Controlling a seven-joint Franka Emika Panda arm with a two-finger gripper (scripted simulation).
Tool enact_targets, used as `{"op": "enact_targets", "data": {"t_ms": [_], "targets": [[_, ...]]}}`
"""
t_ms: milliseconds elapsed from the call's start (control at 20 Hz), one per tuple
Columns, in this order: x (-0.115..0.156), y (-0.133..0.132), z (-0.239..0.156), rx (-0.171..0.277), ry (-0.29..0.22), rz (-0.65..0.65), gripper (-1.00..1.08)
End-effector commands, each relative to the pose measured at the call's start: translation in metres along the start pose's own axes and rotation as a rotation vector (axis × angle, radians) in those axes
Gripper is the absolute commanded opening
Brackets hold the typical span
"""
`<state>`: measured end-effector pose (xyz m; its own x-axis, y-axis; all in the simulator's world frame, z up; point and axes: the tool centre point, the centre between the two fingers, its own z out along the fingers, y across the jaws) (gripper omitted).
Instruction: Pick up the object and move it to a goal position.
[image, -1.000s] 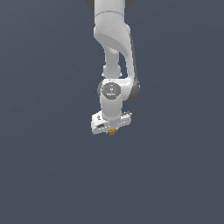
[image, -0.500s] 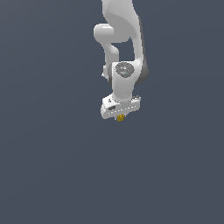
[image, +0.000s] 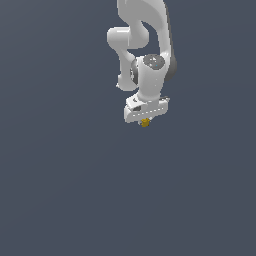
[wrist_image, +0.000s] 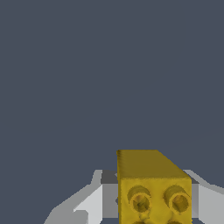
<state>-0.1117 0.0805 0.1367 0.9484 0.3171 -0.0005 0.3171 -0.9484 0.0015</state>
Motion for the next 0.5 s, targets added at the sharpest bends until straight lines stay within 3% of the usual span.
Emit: {"op": "enact_targets", "data": {"t_ms": [0,450], "targets": [[-0.0050,-0.0074,-0.0054,0.000,0.000,0.001,-1.00],[-0.0074,-0.0136,-0.0102,0.001,0.000,0.001,-1.00]]}}
